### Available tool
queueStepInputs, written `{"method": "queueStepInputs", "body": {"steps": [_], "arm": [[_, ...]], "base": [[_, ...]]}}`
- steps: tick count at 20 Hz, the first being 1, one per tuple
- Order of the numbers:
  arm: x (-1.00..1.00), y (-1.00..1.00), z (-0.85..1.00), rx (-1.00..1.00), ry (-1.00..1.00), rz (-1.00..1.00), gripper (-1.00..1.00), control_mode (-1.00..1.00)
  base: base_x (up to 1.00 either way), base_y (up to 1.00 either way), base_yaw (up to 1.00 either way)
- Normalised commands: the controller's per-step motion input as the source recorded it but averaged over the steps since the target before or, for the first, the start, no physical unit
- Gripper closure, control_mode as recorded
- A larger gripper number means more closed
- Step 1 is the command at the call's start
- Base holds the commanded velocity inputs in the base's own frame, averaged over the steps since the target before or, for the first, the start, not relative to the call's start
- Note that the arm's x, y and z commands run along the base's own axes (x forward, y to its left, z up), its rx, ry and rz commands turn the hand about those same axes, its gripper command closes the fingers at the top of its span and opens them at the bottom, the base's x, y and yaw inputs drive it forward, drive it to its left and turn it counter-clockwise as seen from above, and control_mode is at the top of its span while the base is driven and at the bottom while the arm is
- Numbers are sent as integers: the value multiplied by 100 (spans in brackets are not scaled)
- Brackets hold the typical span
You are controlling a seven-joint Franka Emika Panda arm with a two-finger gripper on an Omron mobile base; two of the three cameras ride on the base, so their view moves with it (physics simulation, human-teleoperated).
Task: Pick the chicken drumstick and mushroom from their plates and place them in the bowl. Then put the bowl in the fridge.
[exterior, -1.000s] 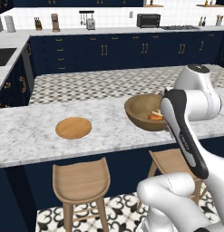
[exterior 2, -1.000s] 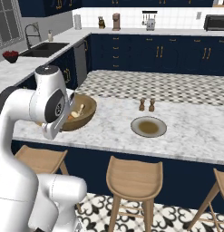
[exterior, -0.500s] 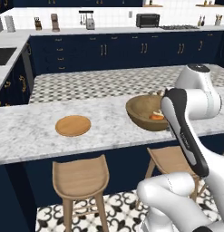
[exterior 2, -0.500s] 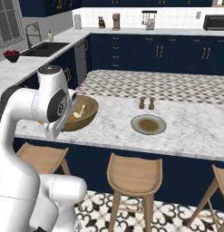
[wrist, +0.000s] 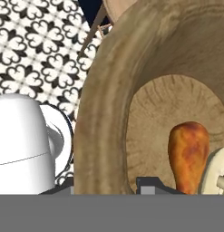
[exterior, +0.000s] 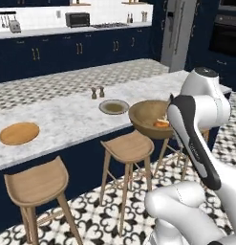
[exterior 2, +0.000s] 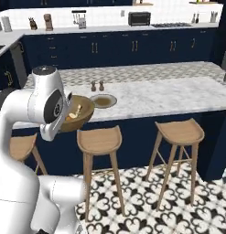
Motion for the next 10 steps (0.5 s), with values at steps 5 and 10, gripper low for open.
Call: {"method": "queueStepInputs", "body": {"steps": [5, 10], "arm": [[0, 0, 0, 0, 0, 0, 100, 100], [0, 0, 0, 0, 0, 0, 100, 100]], "base": [[0, -44, -80], [53, -100, -27]]}}
